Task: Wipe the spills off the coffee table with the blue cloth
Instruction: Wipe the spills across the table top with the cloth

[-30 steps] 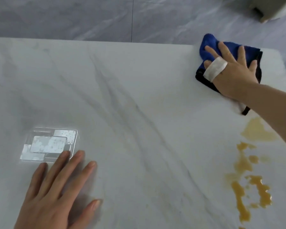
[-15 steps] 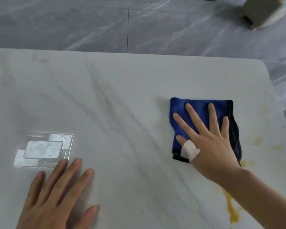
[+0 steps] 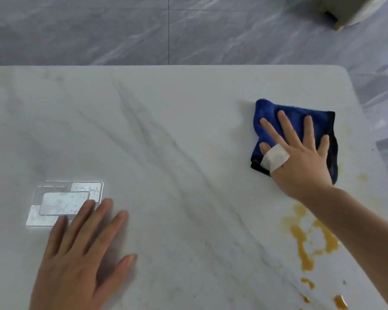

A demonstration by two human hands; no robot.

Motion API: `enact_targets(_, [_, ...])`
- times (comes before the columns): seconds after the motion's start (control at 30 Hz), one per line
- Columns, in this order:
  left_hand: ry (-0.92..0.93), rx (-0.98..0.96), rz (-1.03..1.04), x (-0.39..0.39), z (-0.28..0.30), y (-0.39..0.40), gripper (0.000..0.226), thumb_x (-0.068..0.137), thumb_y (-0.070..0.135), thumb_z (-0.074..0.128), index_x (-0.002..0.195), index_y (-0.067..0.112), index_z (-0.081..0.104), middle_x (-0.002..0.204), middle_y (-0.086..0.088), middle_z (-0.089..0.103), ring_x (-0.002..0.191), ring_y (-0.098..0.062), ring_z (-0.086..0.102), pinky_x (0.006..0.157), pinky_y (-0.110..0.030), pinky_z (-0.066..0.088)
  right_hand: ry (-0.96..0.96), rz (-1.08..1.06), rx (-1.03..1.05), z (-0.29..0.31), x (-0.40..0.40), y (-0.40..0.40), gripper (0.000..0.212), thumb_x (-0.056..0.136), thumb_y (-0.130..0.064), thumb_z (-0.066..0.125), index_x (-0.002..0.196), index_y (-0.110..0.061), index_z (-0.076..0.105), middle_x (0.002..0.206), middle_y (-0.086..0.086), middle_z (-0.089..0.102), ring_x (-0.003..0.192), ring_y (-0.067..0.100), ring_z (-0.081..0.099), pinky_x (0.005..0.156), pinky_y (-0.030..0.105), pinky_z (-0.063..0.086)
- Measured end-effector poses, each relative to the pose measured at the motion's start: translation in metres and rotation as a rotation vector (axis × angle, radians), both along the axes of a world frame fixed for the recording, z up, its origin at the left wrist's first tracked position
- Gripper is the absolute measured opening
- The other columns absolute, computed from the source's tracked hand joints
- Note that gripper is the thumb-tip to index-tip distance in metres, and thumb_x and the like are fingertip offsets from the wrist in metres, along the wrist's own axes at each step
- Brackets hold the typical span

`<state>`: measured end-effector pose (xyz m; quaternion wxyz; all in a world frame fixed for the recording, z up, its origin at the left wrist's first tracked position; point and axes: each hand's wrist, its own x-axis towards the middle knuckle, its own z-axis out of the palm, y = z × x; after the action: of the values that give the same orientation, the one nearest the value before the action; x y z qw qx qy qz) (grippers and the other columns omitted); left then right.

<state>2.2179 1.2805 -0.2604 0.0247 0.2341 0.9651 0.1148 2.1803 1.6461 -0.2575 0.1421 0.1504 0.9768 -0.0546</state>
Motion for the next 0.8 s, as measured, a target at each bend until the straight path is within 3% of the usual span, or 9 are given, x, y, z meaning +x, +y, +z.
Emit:
enact_targets(0.1, [-0.015, -0.004, 0.006, 0.002, -0.001, 0.0, 0.064, 0.088, 0.064, 0.027, 0.133, 0.022, 0.046, 0.143, -0.005, 0.044, 0.136, -0.024, 0.032, 0.11, -0.05, 0.022, -0.011, 0.091, 0.009, 0.004, 0.027, -0.029, 0.051, 0.086, -0.062, -0.006, 0.133, -0.052, -0.022, 0.157, -0.01, -0.01, 0.142, 0.037, -0.016, 0.109, 0.063, -0.001])
enact_targets(0.2, [-0.03, -0.028, 0.011, 0.002, -0.003, -0.001, 0.069, 0.089, 0.065, 0.025, 0.131, 0.017, 0.052, 0.144, -0.006, 0.043, 0.136, -0.024, 0.032, 0.109, -0.051, 0.022, 0.012, 0.299, -0.027, 0.012, 0.052, -0.069, 0.058, 0.088, -0.051, 0.023, 0.144, -0.036, 0.025, 0.153, 0.001, 0.028, 0.136, 0.051, 0.018, 0.099, 0.073, 0.019])
enact_targets(0.27, [-0.022, -0.039, 0.007, 0.002, -0.003, -0.002, 0.069, 0.089, 0.064, 0.025, 0.131, 0.016, 0.052, 0.144, -0.006, 0.042, 0.135, -0.026, 0.033, 0.108, -0.052, 0.022, -0.003, 0.4, 0.009, 0.012, 0.055, -0.084, 0.056, 0.089, -0.051, 0.025, 0.14, -0.033, 0.038, 0.149, 0.001, 0.037, 0.132, 0.052, 0.027, 0.095, 0.074, 0.026])
enact_targets(0.33, [-0.005, -0.045, -0.014, 0.001, -0.004, -0.003, 0.068, 0.09, 0.063, 0.025, 0.132, 0.016, 0.049, 0.144, -0.007, 0.042, 0.135, -0.027, 0.033, 0.107, -0.052, 0.023, -0.03, 0.44, 0.018, 0.012, 0.042, -0.085, 0.058, 0.089, -0.055, 0.017, 0.143, -0.038, 0.028, 0.154, -0.001, 0.027, 0.136, 0.052, 0.017, 0.098, 0.073, 0.02])
enact_targets(0.4, [0.008, -0.055, -0.031, 0.002, -0.006, -0.004, 0.067, 0.09, 0.063, 0.025, 0.134, 0.018, 0.046, 0.144, -0.007, 0.042, 0.135, -0.027, 0.032, 0.107, -0.052, 0.022, 0.004, 0.467, 0.035, 0.004, 0.028, -0.076, 0.062, 0.084, -0.065, 0.003, 0.144, -0.048, -0.003, 0.158, -0.007, -0.001, 0.14, 0.046, -0.009, 0.105, 0.07, 0.001])
enact_targets(0.47, [0.001, -0.063, -0.022, 0.002, -0.007, -0.005, 0.067, 0.09, 0.064, 0.024, 0.135, 0.019, 0.044, 0.145, -0.007, 0.04, 0.136, -0.027, 0.031, 0.108, -0.051, 0.021, 0.048, 0.467, 0.047, -0.004, 0.019, -0.068, 0.064, 0.078, -0.07, -0.006, 0.137, -0.052, -0.02, 0.156, -0.013, -0.015, 0.139, 0.039, -0.022, 0.106, 0.066, -0.007])
enact_targets(0.8, [-0.082, -0.053, 0.025, 0.002, -0.002, -0.002, 0.07, 0.089, 0.065, 0.021, 0.134, 0.018, 0.048, 0.146, -0.004, 0.039, 0.139, -0.021, 0.024, 0.113, -0.041, 0.012, 0.019, 0.107, 0.012, -0.001, 0.048, -0.043, 0.06, 0.086, -0.065, 0.005, 0.137, -0.049, -0.023, 0.156, -0.012, -0.016, 0.141, 0.032, -0.022, 0.112, 0.062, -0.006])
